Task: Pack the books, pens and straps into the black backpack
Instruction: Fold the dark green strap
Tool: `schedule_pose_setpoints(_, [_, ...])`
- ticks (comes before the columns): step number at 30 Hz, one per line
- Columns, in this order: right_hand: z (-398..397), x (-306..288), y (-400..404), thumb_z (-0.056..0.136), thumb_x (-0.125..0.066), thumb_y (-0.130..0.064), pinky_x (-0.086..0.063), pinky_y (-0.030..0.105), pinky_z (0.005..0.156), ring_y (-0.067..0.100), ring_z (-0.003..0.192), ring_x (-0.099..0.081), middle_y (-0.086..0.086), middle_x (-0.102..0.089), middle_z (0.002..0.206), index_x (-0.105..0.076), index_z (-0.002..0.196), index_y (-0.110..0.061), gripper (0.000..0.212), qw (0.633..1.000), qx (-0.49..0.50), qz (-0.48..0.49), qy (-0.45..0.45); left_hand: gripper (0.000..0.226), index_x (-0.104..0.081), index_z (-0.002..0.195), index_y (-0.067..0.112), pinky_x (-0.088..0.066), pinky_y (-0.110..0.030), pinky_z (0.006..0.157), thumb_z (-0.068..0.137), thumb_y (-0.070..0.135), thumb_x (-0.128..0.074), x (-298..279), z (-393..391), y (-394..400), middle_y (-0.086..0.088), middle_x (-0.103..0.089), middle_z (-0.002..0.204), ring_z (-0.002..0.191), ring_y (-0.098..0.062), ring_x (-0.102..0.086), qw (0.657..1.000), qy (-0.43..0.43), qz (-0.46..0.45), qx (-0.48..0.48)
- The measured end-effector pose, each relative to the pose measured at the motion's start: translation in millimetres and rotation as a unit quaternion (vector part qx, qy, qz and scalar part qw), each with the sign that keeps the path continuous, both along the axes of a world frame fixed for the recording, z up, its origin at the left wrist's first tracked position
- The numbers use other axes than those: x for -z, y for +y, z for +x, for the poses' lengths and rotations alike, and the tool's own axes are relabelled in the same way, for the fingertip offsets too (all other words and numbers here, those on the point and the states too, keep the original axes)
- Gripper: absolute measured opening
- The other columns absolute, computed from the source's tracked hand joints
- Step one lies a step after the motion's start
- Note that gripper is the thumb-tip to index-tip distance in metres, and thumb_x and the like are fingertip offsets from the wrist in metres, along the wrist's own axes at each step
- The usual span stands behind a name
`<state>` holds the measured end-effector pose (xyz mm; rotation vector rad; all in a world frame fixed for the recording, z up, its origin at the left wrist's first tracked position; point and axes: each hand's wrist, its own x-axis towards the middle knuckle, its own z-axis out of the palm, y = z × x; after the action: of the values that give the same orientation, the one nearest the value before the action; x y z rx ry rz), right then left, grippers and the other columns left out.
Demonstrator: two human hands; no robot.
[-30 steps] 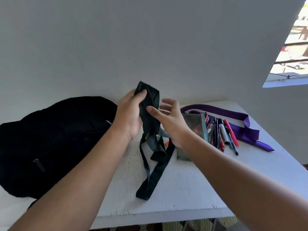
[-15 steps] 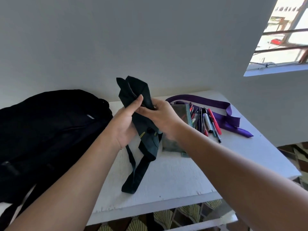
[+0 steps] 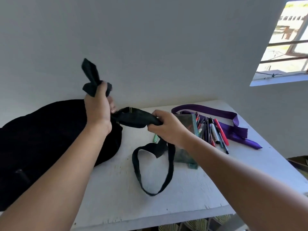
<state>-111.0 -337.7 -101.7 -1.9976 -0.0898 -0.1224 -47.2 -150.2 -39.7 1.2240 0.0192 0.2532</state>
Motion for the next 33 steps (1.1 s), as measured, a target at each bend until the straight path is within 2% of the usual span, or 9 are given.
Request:
schedule_pose_setpoints(3, [10.6,-13.0,2.0,0.085,-0.073,-0.018,-0.039,0.026,0.055,0.008,0.052,-0.046,-0.012,-0.056,0.059,-0.064,0.084,-0.023,0.01,0.995,0.063,-0.028,-0.067,0.022,-0.061,0.079,0.028,-0.035,-0.02,0.047,0.093,0.042,-0.071,15.3,-19.3,-3.1,0.006,-0.05,0.067,0.05,-0.007,-0.042,0.957,-0.06,0.255,0.127])
schedule_pose_setpoints(6, [11.2,-15.7,1.9,0.084,-0.077,-0.022,-0.049,0.021,0.063,0.001,0.068,-0.061,-0.015,-0.067,0.077,-0.071,0.097,-0.026,0.015,0.99,0.039,-0.111,-0.077,0.015,-0.071,0.083,0.04,-0.049,-0.021,0.068,0.085,0.054,-0.075,22.3,-29.4,-3.3,0.017,-0.066,0.072,0.072,-0.004,-0.063,0.835,-0.033,0.452,0.312])
schedule_pose_setpoints(10, [9.6,-5.3,-0.6,0.077,-0.078,-0.024,-0.051,0.028,0.066,0.013,0.075,-0.064,-0.01,-0.069,0.081,-0.067,0.106,-0.03,0.032,0.977,-0.006,-0.212,-0.038,0.021,-0.068,0.081,0.023,-0.047,-0.036,0.069,0.077,0.041,-0.08,21.6,-16.4,11.6,0.006,-0.064,0.066,0.065,-0.015,-0.061,0.743,0.024,0.594,0.308])
schedule_pose_setpoints(13, [12.0,-2.6,-1.3,0.082,-0.071,-0.023,-0.054,0.034,0.068,0.019,0.078,-0.065,-0.006,-0.07,0.086,-0.059,0.121,-0.03,0.042,0.96,-0.024,-0.276,-0.033,0.022,-0.067,0.074,0.015,-0.043,-0.032,0.064,0.079,0.036,-0.073,14.8,-9.6,22.2,0.007,-0.06,0.059,0.058,-0.013,-0.057,0.803,0.021,0.562,0.197])
schedule_pose_setpoints(18, [15.2,-6.3,-15.7,0.091,-0.061,-0.019,-0.051,0.035,0.064,0.024,0.078,-0.062,-0.007,-0.066,0.089,-0.061,0.118,-0.028,0.028,0.938,0.082,-0.332,-0.057,0.014,-0.066,0.082,0.014,-0.043,-0.033,0.067,0.086,0.027,-0.066,2.9,4.5,41.9,-0.007,-0.06,0.077,0.071,-0.019,-0.058,0.964,0.065,0.257,-0.012])
schedule_pose_setpoints(22, [13.8,-4.3,-32.7,0.092,-0.058,-0.018,-0.05,0.036,0.065,0.027,0.082,-0.062,-0.004,-0.066,0.092,-0.065,0.107,-0.025,0.019,0.926,0.136,-0.351,-0.031,0.007,-0.066,0.088,0.019,-0.054,-0.038,0.076,0.084,0.024,-0.068,2.4,20.2,59.9,-0.005,-0.066,0.086,0.082,-0.025,-0.065,0.978,0.125,0.153,-0.06])
schedule_pose_setpoints(26, [12.5,8.7,-48.0,0.094,-0.057,-0.021,-0.057,0.037,0.063,0.022,0.073,-0.063,-0.004,-0.065,0.084,-0.063,0.101,-0.027,0.011,0.914,0.153,-0.375,0.023,0.022,-0.065,0.087,0.02,-0.053,-0.029,0.064,0.079,0.004,-0.079,14.8,12.6,65.8,0.002,-0.061,0.06,0.055,-0.011,-0.059,0.954,0.121,0.217,0.171])
schedule_pose_setpoints(28, [11.2,15.2,-54.5,0.094,-0.06,-0.022,-0.06,0.041,0.075,0.021,0.08,-0.066,-0.003,-0.068,0.091,-0.063,0.102,-0.029,0.012,0.907,0.134,-0.393,0.073,0.023,-0.061,0.089,0.021,-0.046,-0.022,0.053,0.08,0.008,-0.077,19.4,13.9,66.8,0.006,-0.042,0.059,0.044,-0.005,-0.039,0.957,0.112,0.126,0.236])
schedule_pose_setpoints(33, [8.5,14.8,-49.4,0.083,-0.078,-0.039,-0.018,0.066,0.12,0.038,0.145,-0.031,0.009,-0.036,0.153,-0.034,0.157,-0.04,0.086,0.841,-0.012,-0.499,0.21,0.011,-0.063,0.098,0.022,-0.039,-0.023,0.053,0.103,0.016,-0.055,25.9,27.4,56.8,0.005,-0.037,0.066,0.047,-0.007,-0.029,0.985,0.095,-0.013,0.146])
